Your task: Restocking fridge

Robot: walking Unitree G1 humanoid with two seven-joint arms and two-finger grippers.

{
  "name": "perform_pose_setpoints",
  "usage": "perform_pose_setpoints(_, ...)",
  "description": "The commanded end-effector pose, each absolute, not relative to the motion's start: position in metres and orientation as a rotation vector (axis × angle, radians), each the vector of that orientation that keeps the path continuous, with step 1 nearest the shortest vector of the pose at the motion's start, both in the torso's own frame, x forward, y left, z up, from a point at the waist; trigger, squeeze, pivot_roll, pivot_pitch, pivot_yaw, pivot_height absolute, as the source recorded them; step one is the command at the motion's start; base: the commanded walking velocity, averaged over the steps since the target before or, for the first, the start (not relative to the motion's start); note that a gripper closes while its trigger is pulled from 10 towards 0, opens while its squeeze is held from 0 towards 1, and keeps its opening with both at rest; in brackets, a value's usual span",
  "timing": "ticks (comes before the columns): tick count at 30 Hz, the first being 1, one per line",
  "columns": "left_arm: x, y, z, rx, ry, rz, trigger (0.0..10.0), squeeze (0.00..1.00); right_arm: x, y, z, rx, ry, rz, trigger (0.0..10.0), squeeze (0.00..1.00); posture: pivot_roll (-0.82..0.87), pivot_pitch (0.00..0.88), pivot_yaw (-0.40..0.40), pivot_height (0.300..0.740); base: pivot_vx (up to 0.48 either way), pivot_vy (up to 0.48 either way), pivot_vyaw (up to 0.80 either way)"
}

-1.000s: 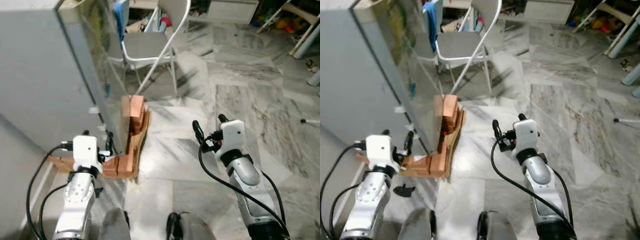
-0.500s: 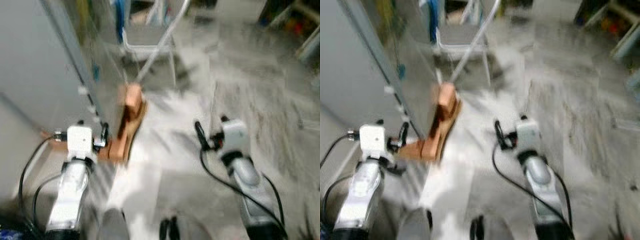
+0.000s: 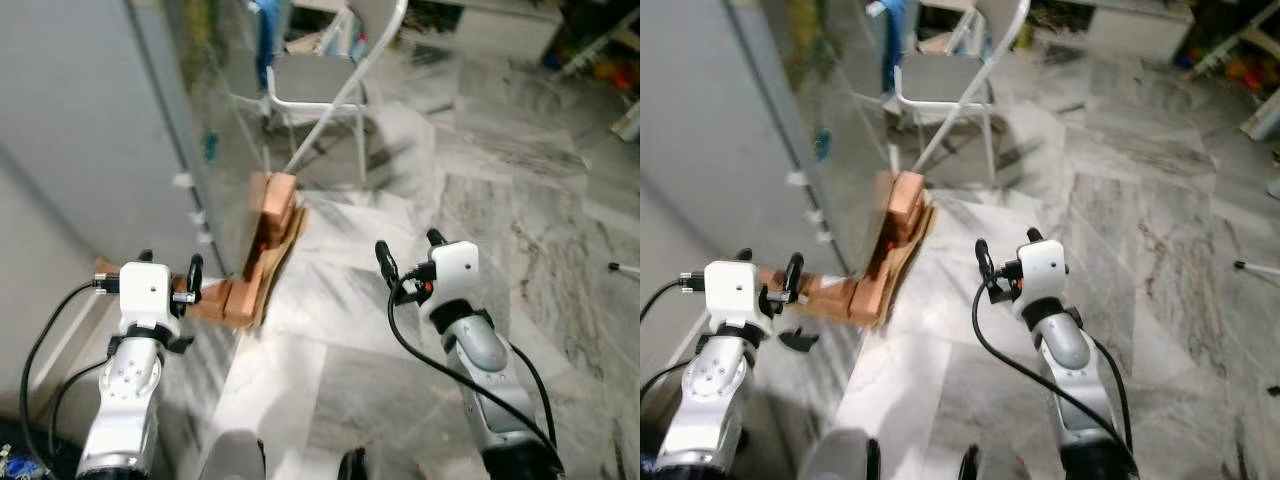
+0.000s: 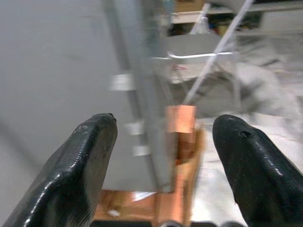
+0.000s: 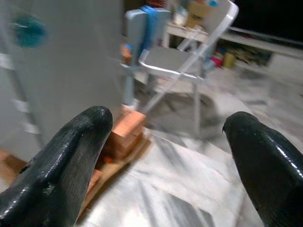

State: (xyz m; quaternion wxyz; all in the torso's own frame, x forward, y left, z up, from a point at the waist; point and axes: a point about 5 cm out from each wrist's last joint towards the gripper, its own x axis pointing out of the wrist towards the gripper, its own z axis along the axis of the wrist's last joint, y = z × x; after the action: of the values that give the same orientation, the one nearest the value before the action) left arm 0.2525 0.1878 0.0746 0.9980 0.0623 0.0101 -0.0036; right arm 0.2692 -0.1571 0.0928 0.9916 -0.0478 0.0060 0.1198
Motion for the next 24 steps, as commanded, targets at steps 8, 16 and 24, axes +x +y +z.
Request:
perform_pose_setpoints(8,0.2502,0.1924,0.0722,0.134,0.037,0.009,10.0,0.00,0.2719,-0.1549,0.0950,-0.094,0.006,0.237,10.0,0.00,0.10,0.141,-0.035,0.740,0.347,0.045,-0.58)
perform_pose_setpoints(16,0.2532,0.1960,0.0716,0.109,0.051,0.026,10.0,0.00,0.2723,-0.1545,0.0943,-0.091,0.007,0.236,10.0,0.00,0.10,0.140,-0.032,0.740,0.226,0.387,-0.60)
perform_pose_setpoints(24,0.2535,0.1968,0.0718,0.114,0.052,0.030,10.0,0.00,0.2724,-0.1540,0.0942,-0.091,0.006,0.234,10.0,0.00,0.10,0.141,-0.031,0.740,0.000,0.439,0.00)
